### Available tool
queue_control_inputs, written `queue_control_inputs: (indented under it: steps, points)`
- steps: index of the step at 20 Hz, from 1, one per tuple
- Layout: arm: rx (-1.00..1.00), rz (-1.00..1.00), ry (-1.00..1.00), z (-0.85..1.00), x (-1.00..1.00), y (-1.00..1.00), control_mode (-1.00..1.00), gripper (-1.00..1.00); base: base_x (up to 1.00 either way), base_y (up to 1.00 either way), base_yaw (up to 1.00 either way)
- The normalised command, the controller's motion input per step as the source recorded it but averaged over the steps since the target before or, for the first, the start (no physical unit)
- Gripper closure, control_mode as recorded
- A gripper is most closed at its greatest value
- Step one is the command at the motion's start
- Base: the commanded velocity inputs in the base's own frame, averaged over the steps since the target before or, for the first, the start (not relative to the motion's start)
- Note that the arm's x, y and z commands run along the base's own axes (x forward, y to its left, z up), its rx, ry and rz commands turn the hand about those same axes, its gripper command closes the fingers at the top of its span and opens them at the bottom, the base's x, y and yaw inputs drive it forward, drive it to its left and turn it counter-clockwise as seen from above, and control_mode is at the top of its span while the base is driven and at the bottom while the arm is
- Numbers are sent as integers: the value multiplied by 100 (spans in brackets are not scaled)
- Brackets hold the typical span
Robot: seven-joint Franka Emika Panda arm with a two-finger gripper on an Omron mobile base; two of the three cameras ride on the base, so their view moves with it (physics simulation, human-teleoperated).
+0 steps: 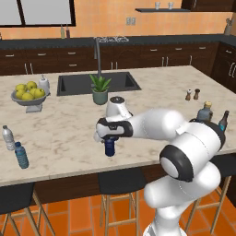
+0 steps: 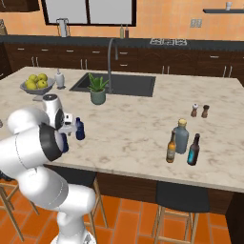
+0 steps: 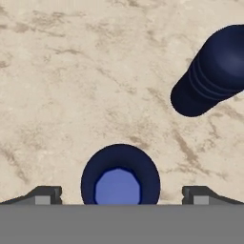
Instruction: Move the plastic bottles in the middle to the plastics group, and the glass bottles in the middle to the glass group.
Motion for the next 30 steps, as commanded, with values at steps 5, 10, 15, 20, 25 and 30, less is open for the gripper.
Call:
queue_control_inputs:
  steps: [5, 10, 15, 20, 25, 30]
  points:
    - [0, 0, -11, -3, -1, 0, -100, -100, 0, 0, 0]
    - [0, 0, -4, 0, 0, 0, -100, -100, 0, 0, 0]
    - [1, 0, -1, -6, 0, 0, -100, -100, 0, 0, 0]
    - [3, 0, 0, -12, 0, 0, -100, 100, 0, 0, 0]
    - [0, 0, 0, -1, 0, 0, -100, 100, 0, 0, 0]
    - [0, 0, -3, 2, -15, 2, -100, 100, 0, 0, 0]
